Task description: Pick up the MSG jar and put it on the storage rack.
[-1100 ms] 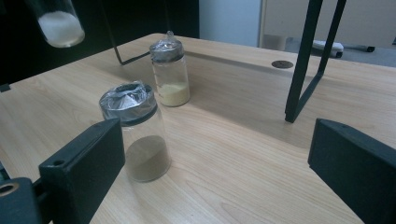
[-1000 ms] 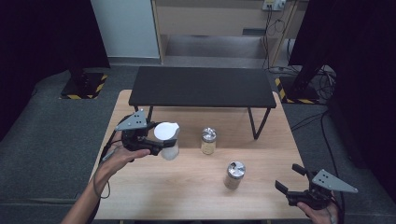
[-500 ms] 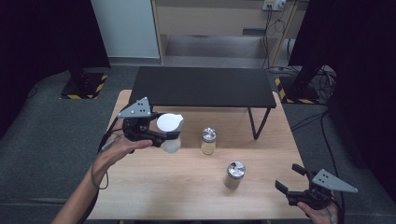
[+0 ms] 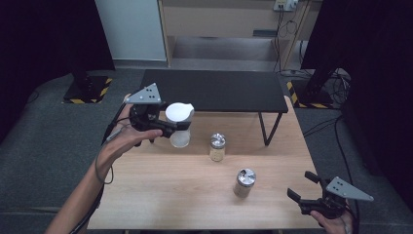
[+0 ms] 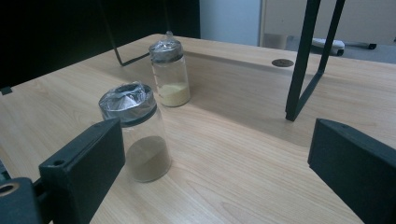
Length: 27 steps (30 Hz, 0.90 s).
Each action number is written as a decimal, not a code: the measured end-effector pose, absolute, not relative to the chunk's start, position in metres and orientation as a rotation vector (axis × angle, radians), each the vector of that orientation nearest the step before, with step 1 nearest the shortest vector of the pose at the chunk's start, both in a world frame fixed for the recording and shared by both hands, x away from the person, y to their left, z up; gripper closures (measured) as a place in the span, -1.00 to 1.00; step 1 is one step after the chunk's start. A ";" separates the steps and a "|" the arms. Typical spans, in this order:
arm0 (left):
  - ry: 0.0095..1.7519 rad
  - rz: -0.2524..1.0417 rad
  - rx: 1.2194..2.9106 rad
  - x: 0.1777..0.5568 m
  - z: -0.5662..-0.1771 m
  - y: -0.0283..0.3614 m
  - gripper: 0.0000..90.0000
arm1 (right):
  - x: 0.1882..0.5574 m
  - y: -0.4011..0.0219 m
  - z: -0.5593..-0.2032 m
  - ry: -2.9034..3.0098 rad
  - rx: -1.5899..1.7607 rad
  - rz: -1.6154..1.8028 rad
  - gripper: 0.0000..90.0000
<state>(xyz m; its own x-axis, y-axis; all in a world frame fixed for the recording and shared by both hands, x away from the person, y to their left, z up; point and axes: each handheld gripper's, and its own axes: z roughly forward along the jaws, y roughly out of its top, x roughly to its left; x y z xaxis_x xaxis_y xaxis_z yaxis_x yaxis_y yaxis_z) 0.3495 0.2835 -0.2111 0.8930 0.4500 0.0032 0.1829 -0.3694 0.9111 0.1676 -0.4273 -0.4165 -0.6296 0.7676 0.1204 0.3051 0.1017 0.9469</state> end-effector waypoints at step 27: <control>0.720 0.503 1.883 0.383 -0.183 0.260 -0.35 | 0.168 -0.427 -0.417 1.991 1.050 1.543 -0.90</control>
<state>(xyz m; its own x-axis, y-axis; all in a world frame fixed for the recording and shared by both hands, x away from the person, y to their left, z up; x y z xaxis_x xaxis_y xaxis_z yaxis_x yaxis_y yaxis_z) 0.3830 0.2596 -0.1830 0.7346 0.6781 0.0229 0.2545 -0.3068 0.9171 0.1684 -0.4275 -0.4166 -0.6324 0.7646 0.1246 0.3112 0.1034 0.9447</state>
